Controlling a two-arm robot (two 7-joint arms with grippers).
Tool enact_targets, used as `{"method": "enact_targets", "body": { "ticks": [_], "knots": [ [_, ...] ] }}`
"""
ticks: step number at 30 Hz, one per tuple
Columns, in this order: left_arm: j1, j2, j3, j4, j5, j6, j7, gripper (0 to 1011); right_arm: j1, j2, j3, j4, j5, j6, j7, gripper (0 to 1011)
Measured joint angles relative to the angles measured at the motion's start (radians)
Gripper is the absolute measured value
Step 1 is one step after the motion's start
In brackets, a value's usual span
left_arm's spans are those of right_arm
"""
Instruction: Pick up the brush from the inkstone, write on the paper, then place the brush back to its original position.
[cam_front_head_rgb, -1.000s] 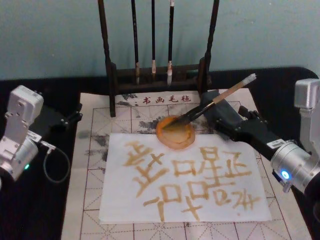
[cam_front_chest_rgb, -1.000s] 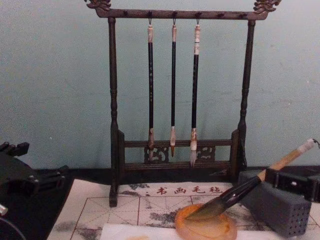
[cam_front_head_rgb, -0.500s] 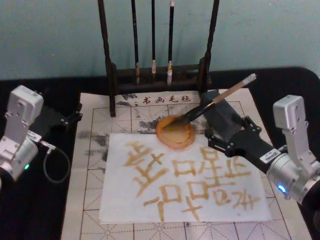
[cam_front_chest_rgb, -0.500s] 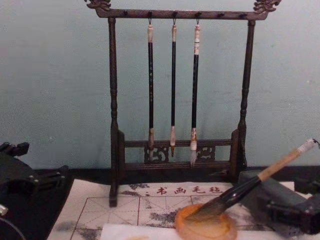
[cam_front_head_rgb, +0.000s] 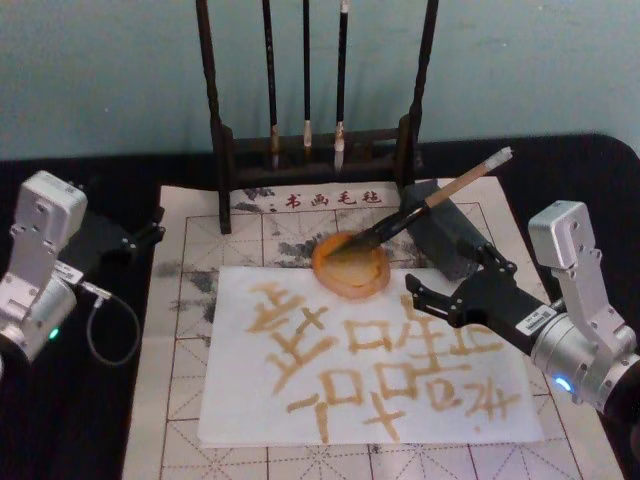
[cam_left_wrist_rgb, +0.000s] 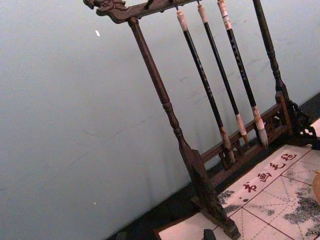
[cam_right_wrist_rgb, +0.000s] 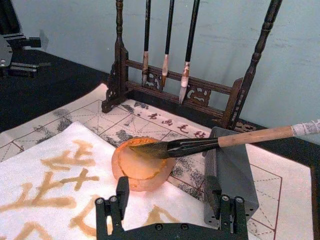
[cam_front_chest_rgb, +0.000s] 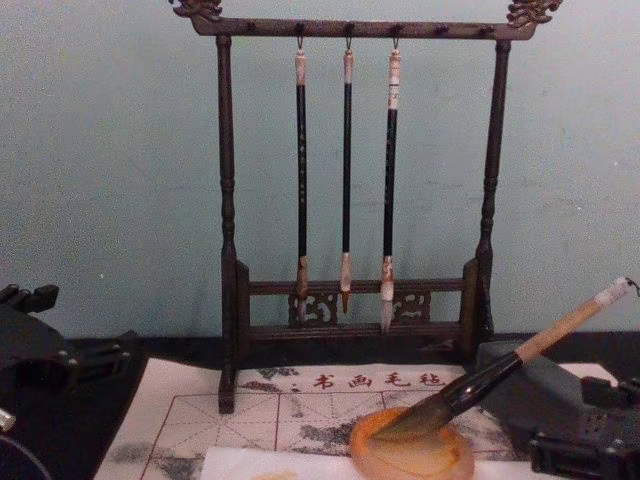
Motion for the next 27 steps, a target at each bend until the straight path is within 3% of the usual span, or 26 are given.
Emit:
{"method": "enact_targets", "body": {
  "ticks": [27],
  "knots": [
    [0.000, 0.000, 0.000, 0.000, 0.000, 0.000, 0.000, 1001, 0.000, 0.001, 0.001, -0.001, 0.005, -0.004, -0.002, 1000]
  ]
}}
